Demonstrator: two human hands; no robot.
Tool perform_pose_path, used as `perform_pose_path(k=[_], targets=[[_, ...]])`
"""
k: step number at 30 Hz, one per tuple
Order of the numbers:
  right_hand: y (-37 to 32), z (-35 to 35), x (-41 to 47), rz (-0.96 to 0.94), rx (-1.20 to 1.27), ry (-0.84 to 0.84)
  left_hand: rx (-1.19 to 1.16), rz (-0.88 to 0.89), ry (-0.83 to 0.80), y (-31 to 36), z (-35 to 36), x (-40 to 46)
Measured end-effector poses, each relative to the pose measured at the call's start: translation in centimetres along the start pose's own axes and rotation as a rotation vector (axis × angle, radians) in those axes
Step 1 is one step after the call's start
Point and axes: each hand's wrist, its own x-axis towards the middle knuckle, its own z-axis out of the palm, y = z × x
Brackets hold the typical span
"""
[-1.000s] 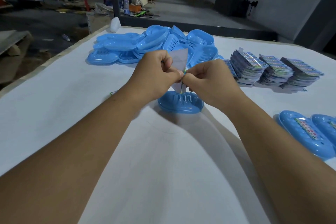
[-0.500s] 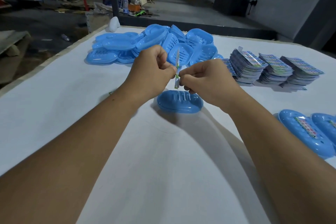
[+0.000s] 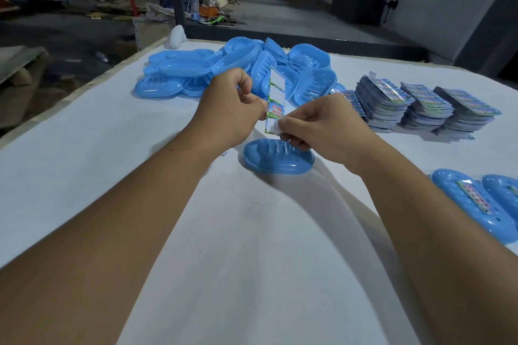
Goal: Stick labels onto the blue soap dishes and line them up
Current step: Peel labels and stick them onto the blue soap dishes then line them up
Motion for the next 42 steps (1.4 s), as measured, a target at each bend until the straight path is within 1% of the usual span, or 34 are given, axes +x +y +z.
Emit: perform_pose_path(k=[5, 9, 12, 15, 19, 23, 25, 28, 30, 33, 35, 39, 40, 42], targets=[[0.6, -0.8, 0.1, 0.051, 0.04, -0.054, 0.093, -0.039, 0.037, -0.4, -0.6, 0.4], [0.9, -1.5, 0.2, 0.109, 0.083, -0.087, 0.107, -0.088, 0.033, -0.5, -1.2, 0.7], [1.0, -2.0, 0.2, 0.173, 0.086, -0.098, 0.098, -0.2, 0.024, -0.7, -2.1, 1.3], [1.0, -2.2, 0.2, 0.233, 0.077, -0.105, 0.038, -0.321, 0.031, -1.2, -3.2, 1.9], [0.7, -2.2, 0.1, 0.282, 0.07, -0.108, 0.033, -0.385, -0.012, -1.8, -4.0, 2.3], [0.6, -2.4, 0.0, 0.327, 0.075, -0.098, 0.126, -0.395, 0.012, -2.3, -4.7, 2.5], [0.5, -2.4, -0.1, 0.339, 0.083, -0.087, 0.254, -0.389, -0.011, -2.3, -5.2, 2.3], [0.3, -2.3, -0.1, 0.34, 0.088, -0.074, 0.538, -0.349, -0.087, -2.3, -5.8, 2.1], [0.2, -2.2, -0.1, 0.34, 0.085, -0.071, 0.627, -0.339, -0.124, -2.2, -6.1, 2.0], [0.1, -2.0, -0.1, 0.331, 0.081, -0.07, 0.724, -0.326, -0.13, -2.1, -6.3, 2.0], [0.1, -1.9, -0.2, 0.32, 0.077, -0.072, 0.794, -0.296, -0.09, -2.4, -6.5, 2.1], [-0.1, -1.8, -0.3, 0.31, 0.078, -0.061, 0.968, -0.234, 0.077, -2.8, -6.4, 2.0], [-0.2, -1.7, -0.3, 0.305, 0.078, -0.055, 0.97, -0.21, 0.113, -2.7, -6.3, 2.0], [-0.3, -1.5, -0.3, 0.289, 0.073, -0.034, 0.875, -0.159, 0.147, -2.1, -5.8, 2.0]])
